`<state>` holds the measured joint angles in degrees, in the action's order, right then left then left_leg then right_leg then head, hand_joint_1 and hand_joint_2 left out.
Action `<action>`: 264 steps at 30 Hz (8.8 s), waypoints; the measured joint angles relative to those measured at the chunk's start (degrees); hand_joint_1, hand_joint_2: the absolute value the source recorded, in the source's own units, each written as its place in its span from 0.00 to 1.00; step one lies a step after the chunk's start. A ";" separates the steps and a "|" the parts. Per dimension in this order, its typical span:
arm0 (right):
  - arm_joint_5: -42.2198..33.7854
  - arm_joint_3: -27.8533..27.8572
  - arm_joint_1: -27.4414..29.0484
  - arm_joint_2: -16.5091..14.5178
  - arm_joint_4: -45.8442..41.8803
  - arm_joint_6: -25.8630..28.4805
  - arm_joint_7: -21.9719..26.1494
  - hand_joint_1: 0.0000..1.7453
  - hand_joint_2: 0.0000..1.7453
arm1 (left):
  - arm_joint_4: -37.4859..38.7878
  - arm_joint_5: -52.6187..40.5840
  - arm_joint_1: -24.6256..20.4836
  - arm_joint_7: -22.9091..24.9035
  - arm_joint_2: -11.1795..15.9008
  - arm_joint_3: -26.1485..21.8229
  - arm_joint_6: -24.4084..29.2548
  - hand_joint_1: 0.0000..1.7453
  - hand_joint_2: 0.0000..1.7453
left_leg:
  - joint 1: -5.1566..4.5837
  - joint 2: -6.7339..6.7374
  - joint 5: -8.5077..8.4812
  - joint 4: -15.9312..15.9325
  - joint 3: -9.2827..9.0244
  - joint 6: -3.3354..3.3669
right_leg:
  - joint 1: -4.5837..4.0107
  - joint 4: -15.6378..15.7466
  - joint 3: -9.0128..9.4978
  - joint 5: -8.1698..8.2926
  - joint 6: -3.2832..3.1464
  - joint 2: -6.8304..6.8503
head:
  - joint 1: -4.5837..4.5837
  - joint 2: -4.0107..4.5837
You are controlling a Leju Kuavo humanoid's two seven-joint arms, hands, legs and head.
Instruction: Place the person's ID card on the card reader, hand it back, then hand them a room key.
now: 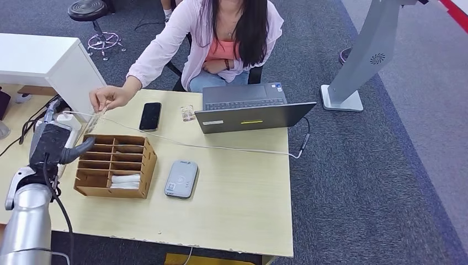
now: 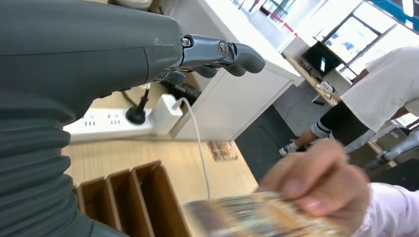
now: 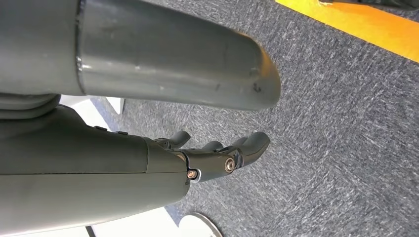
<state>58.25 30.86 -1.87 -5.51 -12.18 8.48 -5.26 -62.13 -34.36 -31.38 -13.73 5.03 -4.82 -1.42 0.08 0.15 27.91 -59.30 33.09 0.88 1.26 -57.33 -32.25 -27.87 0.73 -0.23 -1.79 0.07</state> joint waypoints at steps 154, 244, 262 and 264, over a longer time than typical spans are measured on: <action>17.77 7.66 -0.17 1.19 1.01 -1.51 -1.12 0.00 0.00 | -9.10 -35.43 2.55 11.70 5.12 28.06 11.39 0.00 1.00 | -0.01 -0.06 -0.07 -0.05 0.12 0.02 | 0.01 -0.04 -0.05 0.06 0.06 0.05 | 0.01 0.00; 22.14 8.71 -0.22 1.19 1.08 -3.06 0.13 0.00 0.00 | 7.78 -37.47 -2.19 14.45 2.49 28.17 10.32 0.00 1.00 | -0.02 -0.04 -0.08 -0.06 0.11 0.01 | 0.02 -0.04 -0.05 0.08 0.04 0.03 | 0.00 0.00; 22.86 9.43 -0.32 1.19 1.09 -3.07 0.28 0.00 0.00 | 8.23 -37.81 -3.15 13.56 2.16 28.17 10.65 0.00 1.00 | -0.01 -0.04 -0.08 -0.06 0.11 0.01 | 0.02 -0.04 -0.05 0.09 0.04 0.03 | 0.01 0.00; 22.91 9.60 -0.34 1.19 1.10 -3.08 0.37 0.00 0.00 | 8.23 -37.76 -3.86 13.55 2.16 28.17 10.52 0.00 1.00 | -0.02 -0.04 -0.08 -0.06 0.11 0.01 | 0.02 -0.04 -0.05 0.09 0.04 0.03 | 0.01 0.00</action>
<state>81.15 40.46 -2.21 -4.33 -11.08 5.39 -4.88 -53.90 -72.13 -35.23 -0.17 7.19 23.34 9.10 0.07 0.11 27.83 -59.36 33.20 0.89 1.27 -57.37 -32.30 -27.79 0.76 -0.20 -1.78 0.07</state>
